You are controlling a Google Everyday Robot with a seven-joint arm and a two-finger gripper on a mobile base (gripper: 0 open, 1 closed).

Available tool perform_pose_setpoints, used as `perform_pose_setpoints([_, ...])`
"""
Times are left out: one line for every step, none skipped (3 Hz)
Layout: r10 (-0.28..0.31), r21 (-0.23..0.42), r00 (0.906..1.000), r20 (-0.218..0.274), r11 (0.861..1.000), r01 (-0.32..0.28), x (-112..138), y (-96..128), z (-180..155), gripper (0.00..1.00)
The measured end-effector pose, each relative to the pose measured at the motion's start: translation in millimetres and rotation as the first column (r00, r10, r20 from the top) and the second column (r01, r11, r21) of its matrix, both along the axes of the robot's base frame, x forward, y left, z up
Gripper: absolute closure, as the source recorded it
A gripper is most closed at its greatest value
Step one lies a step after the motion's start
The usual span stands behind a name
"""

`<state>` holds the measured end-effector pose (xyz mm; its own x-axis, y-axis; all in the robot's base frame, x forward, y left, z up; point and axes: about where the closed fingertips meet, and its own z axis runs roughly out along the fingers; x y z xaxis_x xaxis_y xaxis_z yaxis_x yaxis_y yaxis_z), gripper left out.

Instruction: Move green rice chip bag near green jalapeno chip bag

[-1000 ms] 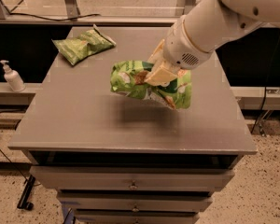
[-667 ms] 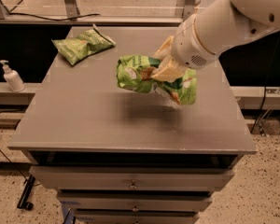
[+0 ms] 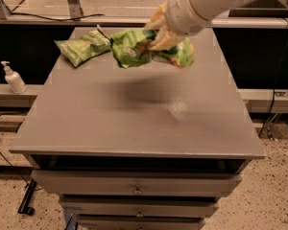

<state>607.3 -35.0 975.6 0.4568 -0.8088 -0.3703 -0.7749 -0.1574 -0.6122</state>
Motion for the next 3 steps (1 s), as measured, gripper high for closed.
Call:
perform_pose_setpoints([0.203,-0.108,0.9779,0.048,0.974,-0.197,34,43,7,1.0])
perform_pose_setpoints([0.361,-0.203,0.932,0.035,0.916,-0.347,63,84,-5,1.0])
perform_pose_setpoints([0.447,-0.26,0.8944,0.011,0.865,-0.429,93,112,-25,1.0])
